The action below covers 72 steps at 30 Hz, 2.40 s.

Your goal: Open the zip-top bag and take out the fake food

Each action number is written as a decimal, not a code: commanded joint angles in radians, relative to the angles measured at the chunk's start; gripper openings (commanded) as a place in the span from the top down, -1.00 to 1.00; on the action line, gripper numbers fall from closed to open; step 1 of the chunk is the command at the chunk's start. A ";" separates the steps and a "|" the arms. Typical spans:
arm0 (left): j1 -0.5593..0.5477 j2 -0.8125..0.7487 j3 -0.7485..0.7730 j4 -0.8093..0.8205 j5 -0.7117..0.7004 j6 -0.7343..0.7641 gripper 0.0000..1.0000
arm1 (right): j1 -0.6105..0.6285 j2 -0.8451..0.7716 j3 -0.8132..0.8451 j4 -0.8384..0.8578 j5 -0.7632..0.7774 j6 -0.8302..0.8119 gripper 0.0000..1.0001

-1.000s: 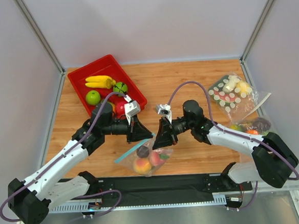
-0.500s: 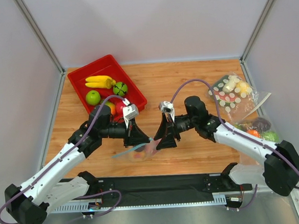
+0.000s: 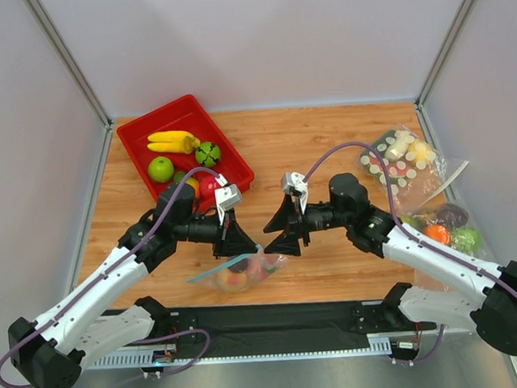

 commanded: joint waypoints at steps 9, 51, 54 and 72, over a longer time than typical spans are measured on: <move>-0.010 -0.004 0.036 0.016 -0.016 0.007 1.00 | 0.085 0.088 -0.005 0.093 0.129 0.015 -0.20; -0.026 0.024 0.054 -0.054 -0.061 0.026 1.00 | 0.023 0.030 -0.120 0.243 0.164 0.040 0.99; -0.028 0.024 0.054 -0.062 -0.068 0.030 1.00 | 0.009 0.028 -0.125 0.245 0.166 0.041 0.99; -0.033 0.030 0.057 -0.073 -0.076 0.035 1.00 | -0.155 -0.015 -0.142 0.220 0.162 0.041 0.99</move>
